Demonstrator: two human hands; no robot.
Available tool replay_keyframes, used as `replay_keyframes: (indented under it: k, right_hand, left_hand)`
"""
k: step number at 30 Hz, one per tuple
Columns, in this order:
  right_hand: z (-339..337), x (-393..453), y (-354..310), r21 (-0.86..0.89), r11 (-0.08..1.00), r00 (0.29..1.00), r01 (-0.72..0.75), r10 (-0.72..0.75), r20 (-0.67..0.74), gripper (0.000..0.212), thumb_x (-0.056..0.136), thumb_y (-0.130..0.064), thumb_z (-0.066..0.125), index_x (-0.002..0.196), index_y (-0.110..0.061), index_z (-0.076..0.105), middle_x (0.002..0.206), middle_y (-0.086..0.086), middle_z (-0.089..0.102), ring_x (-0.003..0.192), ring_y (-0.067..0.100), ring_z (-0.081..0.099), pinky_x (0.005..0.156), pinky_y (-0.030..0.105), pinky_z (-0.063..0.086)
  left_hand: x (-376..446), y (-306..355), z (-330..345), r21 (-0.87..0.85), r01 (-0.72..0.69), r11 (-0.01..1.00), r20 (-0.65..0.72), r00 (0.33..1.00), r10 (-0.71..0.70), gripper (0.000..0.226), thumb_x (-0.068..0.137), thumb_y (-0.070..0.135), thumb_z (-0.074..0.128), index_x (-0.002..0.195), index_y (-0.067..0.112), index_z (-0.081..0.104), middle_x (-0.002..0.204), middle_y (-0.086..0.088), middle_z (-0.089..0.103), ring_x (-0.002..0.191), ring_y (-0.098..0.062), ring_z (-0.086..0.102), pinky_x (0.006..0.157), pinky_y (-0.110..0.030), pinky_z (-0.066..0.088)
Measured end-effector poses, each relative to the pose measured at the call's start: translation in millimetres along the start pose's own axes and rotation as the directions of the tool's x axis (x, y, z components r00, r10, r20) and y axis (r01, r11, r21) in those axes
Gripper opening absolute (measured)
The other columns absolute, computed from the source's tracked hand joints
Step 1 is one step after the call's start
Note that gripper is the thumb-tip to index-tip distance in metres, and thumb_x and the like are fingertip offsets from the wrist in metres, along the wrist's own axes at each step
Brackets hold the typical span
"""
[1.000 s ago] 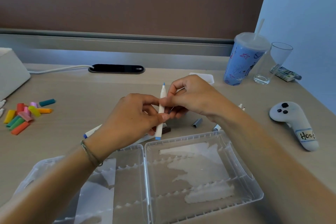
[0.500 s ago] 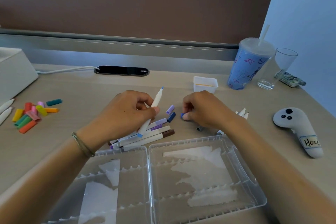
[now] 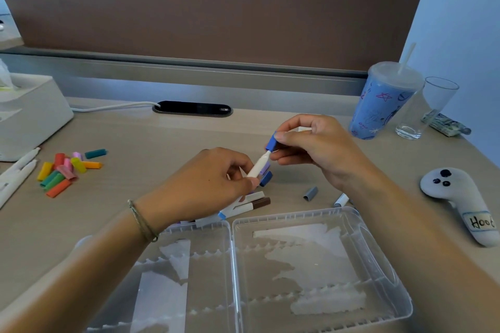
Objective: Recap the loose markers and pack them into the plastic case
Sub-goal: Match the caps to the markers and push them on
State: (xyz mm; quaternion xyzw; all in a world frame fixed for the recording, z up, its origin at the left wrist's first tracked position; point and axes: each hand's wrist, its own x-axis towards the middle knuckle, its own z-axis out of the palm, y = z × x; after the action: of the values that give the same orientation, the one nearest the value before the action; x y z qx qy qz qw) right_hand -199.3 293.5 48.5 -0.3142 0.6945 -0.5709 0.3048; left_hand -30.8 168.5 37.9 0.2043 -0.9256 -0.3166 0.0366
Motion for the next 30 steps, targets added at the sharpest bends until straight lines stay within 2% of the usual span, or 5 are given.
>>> replay_keyframes:
  k: [5,10,14,24,30]
  right_hand:
    - [5.3,-2.2,-2.2,-0.039,0.998,0.999,0.043,-0.043,0.024,0.005,0.094,-0.008,0.069,0.098,-0.005,0.070,0.085,0.014,0.079,0.080,0.026,0.078,0.075,0.034,0.065]
    - [9.0,-3.2,-0.9,-0.102,0.981,0.986,0.167,-0.165,0.033,0.006,0.094,-0.002,0.068,0.093,0.004,0.065,0.085,0.015,0.079,0.076,0.028,0.077,0.073,0.039,0.065]
    - [15.6,-4.9,0.9,-0.104,0.972,0.978,0.209,-0.206,0.036,0.010,0.095,0.001,0.065,0.085,0.002,0.062,0.086,0.014,0.079,0.077,0.034,0.077,0.073,0.041,0.065]
    - [9.0,-3.3,-1.7,-0.114,0.987,0.990,0.118,-0.107,0.097,0.013,0.091,-0.003,0.071,0.103,-0.004,0.067,0.087,0.012,0.079,0.078,0.027,0.078,0.070,0.029,0.063]
    - [-18.6,2.9,-1.8,-0.102,0.995,0.988,-0.009,0.025,0.155,0.013,0.082,0.011,0.071,0.085,-0.001,0.072,0.090,0.022,0.076,0.086,0.036,0.076,0.073,0.031,0.064]
  left_hand:
    - [1.8,-2.3,0.1,-0.054,-0.005,0.999,-0.045,0.999,0.002,0.016,0.094,0.038,0.062,0.102,0.029,0.073,0.083,0.011,0.072,0.081,-0.011,0.067,0.081,-0.032,0.058]
    - [4.3,-7.2,-1.2,-0.480,0.091,0.873,0.099,0.994,-0.049,0.020,0.092,0.020,0.067,0.108,0.011,0.076,0.082,-0.002,0.078,0.078,-0.017,0.076,0.073,-0.027,0.062]
    - [3.6,-7.2,5.7,-0.588,0.102,0.802,0.068,0.995,-0.077,0.017,0.090,0.009,0.069,0.105,0.003,0.076,0.080,-0.009,0.078,0.073,-0.017,0.076,0.064,-0.022,0.059]
    - [7.4,-11.7,-6.9,-0.419,0.054,0.906,0.043,0.998,-0.040,0.017,0.089,0.020,0.071,0.104,0.014,0.078,0.085,-0.001,0.079,0.075,-0.015,0.076,0.072,-0.022,0.061]
    - [5.9,-28.3,-34.8,-0.250,0.118,0.961,0.018,0.993,-0.117,0.022,0.099,0.028,0.058,0.111,0.016,0.073,0.084,0.002,0.078,0.075,-0.013,0.074,0.067,-0.019,0.060]
